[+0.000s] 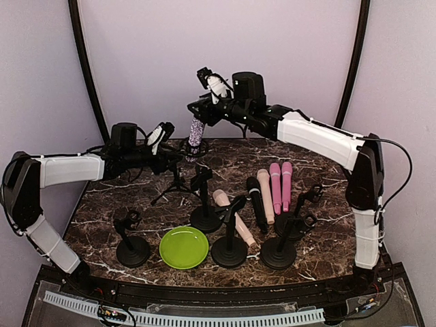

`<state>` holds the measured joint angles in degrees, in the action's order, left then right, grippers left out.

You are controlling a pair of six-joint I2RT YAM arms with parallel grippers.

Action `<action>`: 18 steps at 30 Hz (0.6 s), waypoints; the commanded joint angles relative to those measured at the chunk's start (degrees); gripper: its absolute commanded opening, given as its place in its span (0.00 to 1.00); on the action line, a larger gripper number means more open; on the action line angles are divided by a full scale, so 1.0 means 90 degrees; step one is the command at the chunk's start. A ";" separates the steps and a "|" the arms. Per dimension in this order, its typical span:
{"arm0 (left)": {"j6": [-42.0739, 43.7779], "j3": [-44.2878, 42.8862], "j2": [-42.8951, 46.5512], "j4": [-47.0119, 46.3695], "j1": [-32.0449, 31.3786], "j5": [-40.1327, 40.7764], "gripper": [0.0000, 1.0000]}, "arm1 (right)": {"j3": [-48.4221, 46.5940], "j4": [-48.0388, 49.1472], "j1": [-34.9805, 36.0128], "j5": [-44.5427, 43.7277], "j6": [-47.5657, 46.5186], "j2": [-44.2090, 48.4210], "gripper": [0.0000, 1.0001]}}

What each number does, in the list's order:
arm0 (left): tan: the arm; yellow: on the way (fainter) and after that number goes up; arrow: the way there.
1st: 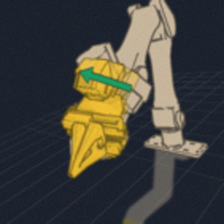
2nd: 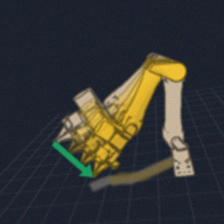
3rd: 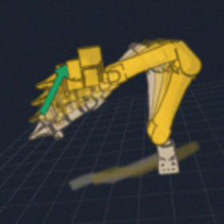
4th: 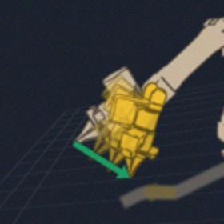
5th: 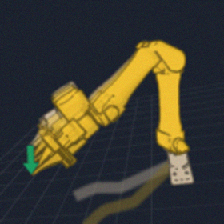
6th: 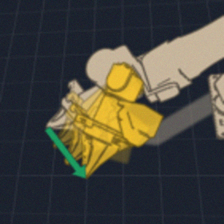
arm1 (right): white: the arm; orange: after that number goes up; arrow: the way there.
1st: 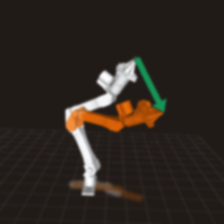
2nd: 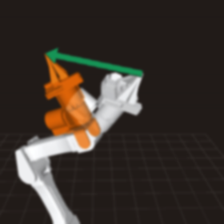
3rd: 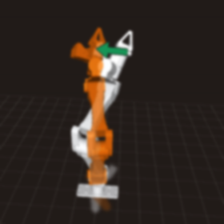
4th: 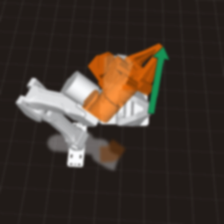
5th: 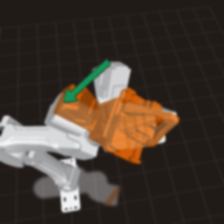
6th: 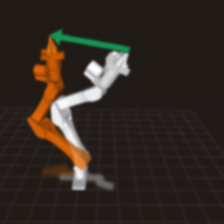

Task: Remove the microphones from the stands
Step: Remove the microphone from the microphone stand.

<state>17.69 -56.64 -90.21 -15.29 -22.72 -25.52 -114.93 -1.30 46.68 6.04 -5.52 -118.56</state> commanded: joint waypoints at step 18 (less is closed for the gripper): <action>0.0108 -0.0010 -0.0309 0.0998 0.0122 0.0913 0.17 | 0.0613 0.1642 0.0190 0.0197 0.0357 0.1807 0.24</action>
<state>16.60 -57.74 -91.07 -14.85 -22.65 -22.90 -111.96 6.87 48.27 9.13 -3.01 -106.65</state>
